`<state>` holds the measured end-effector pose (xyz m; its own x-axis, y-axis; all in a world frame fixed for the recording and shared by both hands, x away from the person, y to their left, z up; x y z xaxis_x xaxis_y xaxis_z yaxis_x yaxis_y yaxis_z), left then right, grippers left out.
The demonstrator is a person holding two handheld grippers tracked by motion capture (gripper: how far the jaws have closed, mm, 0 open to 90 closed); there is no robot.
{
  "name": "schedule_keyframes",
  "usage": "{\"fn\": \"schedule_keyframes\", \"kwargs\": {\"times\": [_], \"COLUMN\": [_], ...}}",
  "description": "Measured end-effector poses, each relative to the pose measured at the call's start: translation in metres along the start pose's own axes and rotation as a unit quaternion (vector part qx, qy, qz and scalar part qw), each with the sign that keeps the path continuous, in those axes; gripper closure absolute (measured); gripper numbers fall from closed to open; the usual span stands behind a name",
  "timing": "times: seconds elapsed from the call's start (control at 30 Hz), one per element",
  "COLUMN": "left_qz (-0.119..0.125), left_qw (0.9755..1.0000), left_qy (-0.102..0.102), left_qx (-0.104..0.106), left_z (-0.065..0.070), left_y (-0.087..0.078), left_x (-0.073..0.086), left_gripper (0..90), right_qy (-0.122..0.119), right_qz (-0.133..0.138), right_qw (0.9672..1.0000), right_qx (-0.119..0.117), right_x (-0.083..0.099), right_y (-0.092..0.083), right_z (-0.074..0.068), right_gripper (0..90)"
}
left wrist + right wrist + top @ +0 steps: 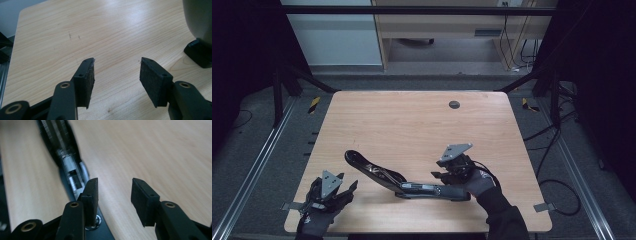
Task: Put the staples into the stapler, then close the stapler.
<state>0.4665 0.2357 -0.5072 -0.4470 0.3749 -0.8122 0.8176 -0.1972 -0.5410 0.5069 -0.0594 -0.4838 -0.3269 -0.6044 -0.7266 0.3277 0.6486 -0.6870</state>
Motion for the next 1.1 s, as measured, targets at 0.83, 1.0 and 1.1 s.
{"fn": "schedule_keyframes", "kwargs": {"times": [0.83, 1.0, 1.1], "left_qz": [0.064, 0.074, 0.078], "left_qw": [0.9969, 0.9960, 0.9957], "left_qy": [-0.042, -0.044, -0.045], "left_qx": [0.016, 0.023, 0.026], "left_z": [0.003, 0.005, 0.006], "left_y": [-0.022, -0.028, -0.030], "left_x": [-0.021, -0.025, -0.027], "left_gripper": [43.7, 43.2, 43.2], "right_qy": [0.162, 0.165, 0.170], "right_qz": [0.080, 0.062, 0.069], "right_qw": [0.9651, 0.9637, 0.9628], "right_qx": [0.190, 0.201, 0.198], "right_x": [0.082, 0.103, 0.104], "right_y": [-0.058, -0.061, -0.063], "right_z": [0.042, 0.039, 0.039], "right_gripper": [57.3, 60.2, 60.8]}}
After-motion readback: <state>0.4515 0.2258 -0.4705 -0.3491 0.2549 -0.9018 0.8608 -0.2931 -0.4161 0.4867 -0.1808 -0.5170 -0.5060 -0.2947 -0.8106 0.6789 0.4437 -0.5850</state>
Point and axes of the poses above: each handheld gripper's, and its own axes: y roughly forward along the jaws, x roughly out of its underside, z roughly to its right, the point moved 10 cm from there along y, roughly forward along the jaws, and after that the axes turned 5 degrees about -x, right-handed, at the moved point
